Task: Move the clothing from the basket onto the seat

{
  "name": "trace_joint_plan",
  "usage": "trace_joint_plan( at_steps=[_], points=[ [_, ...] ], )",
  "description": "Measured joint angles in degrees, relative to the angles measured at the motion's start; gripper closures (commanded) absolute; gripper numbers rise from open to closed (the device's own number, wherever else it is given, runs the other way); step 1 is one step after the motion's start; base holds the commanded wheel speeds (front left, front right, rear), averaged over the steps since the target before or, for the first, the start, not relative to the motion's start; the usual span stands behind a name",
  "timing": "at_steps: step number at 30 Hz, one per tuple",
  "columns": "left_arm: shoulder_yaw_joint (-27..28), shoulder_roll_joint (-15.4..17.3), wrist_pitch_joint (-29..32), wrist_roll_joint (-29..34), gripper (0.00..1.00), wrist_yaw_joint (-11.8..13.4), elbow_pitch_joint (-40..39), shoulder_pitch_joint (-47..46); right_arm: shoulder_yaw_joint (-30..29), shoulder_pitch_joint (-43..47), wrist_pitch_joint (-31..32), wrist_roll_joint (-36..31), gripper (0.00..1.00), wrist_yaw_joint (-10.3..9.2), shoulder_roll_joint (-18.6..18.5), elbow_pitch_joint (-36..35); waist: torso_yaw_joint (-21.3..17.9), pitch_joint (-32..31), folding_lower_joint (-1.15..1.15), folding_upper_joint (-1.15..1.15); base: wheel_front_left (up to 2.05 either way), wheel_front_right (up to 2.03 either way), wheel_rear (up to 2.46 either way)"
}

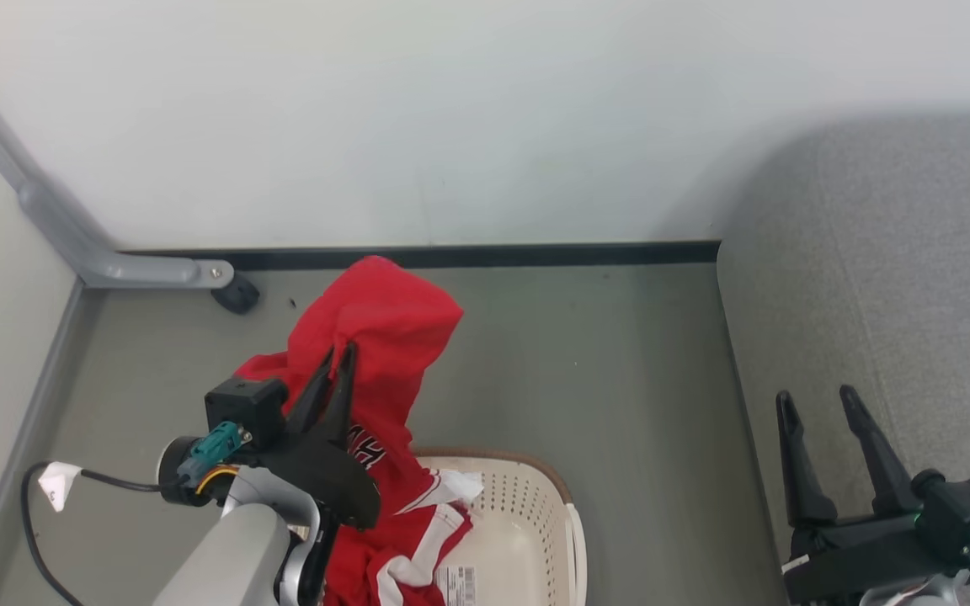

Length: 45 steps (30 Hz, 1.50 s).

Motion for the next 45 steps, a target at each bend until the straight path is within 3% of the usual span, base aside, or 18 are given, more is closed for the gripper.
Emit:
trace_joint_plan(
  at_steps=[16,24,39,45],
  points=[
    [-4.42,-0.78,0.00,2.76,1.00,-2.68,-15.18,8.02,1.57,6.49,0.00,-0.45,0.00,-0.02,1.59,-0.90,-1.86,-7.97,0.00,0.00,0.00,0.00,0.00],
    [-7.79,-1.10,0.05,3.50,1.00,-2.76,-19.76,10.79,2.18,9.43,0.00,-0.53,0.00,-0.10,2.12,-2.81,-3.19,-9.74,0.00,0.00,0.00,0.00,0.00],
    [-7.95,-0.80,2.18,3.75,1.00,-1.68,-23.32,10.79,4.04,10.22,0.00,-0.58,0.00,0.01,2.44,-5.05,-3.48,-10.17,0.01,0.01,0.00,0.00,0.00],
    [-7.98,-0.76,3.69,3.75,1.00,-1.13,-24.06,10.77,9.53,9.76,1.07,-0.90,0.00,2.31,3.83,-4.89,-3.00,-10.03,0.01,0.01,0.00,0.00,0.00]
  ],
)
